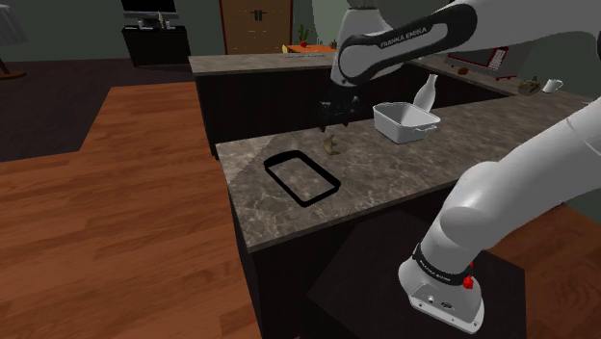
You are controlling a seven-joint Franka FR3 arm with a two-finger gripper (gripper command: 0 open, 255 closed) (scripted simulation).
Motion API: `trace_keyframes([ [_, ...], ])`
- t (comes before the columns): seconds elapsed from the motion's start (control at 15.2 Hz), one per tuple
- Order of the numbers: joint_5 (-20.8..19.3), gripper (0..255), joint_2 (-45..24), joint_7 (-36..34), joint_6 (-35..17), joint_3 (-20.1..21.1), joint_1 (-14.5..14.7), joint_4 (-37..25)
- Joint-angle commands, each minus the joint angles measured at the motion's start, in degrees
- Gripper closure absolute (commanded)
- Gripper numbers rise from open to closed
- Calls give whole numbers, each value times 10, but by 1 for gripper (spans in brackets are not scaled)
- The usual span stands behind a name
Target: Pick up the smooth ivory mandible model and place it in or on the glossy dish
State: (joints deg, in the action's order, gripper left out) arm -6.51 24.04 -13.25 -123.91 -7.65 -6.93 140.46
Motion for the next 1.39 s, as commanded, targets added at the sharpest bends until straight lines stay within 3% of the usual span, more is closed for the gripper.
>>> trace_keyframes([
  [0.0, 6, 0, -40, -3, -38, -14, -7, -8],
  [0.46, 57, 0, -182, 2, -140, -55, -24, -57],
  [0.99, 172, 0, -349, 43, -216, -78, -56, -148],
  [1.32, 194, 0, -383, 57, -242, -70, -63, -155],
])
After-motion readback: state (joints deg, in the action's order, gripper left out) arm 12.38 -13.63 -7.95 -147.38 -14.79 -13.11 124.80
